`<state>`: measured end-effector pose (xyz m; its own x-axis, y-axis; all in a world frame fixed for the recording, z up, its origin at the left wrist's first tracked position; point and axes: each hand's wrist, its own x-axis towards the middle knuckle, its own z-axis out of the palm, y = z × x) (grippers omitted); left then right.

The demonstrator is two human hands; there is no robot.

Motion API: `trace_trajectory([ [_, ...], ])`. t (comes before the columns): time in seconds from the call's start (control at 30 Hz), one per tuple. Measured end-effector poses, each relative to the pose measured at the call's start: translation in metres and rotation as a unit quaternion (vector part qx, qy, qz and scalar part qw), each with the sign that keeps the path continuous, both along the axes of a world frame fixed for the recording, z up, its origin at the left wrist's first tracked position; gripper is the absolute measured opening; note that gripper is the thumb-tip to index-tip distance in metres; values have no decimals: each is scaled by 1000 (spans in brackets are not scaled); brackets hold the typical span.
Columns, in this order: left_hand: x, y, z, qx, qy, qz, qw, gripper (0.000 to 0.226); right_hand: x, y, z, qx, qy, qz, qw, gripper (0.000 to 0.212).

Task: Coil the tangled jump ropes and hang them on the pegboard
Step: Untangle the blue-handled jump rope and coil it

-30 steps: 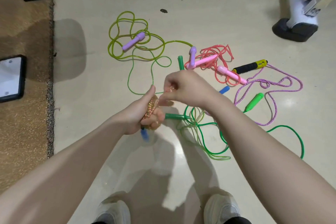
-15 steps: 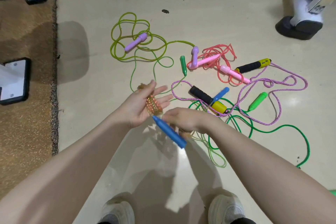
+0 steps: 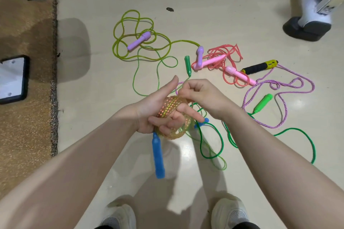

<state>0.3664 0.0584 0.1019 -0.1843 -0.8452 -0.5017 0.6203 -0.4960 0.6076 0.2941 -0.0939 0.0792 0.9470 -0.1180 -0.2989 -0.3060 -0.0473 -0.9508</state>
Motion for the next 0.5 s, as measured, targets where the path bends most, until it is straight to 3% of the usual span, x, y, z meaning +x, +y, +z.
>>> trace_trajectory([
  [0.1,3,5,-7,-104,93,23,990,56,-6,11,-20,50,40,-37,997,32],
  [0.17,7,6,-9,-116,175,147,967,43,-11,17,-29,18,88,-19,996,35],
  [0.23,16,7,-11,-105,247,314,911,37,-17,20,-35,-45,155,64,985,34],
  [0.27,23,9,-14,-72,187,393,898,36,-19,22,-34,-55,192,112,973,30],
  [0.33,31,14,-20,10,16,462,887,31,-21,27,-24,-43,225,192,954,20],
  [0.43,28,22,-36,113,-160,397,897,38,-8,28,7,-65,160,249,953,23],
  [0.5,20,23,-45,136,-224,342,903,40,2,22,24,-115,107,261,953,22],
])
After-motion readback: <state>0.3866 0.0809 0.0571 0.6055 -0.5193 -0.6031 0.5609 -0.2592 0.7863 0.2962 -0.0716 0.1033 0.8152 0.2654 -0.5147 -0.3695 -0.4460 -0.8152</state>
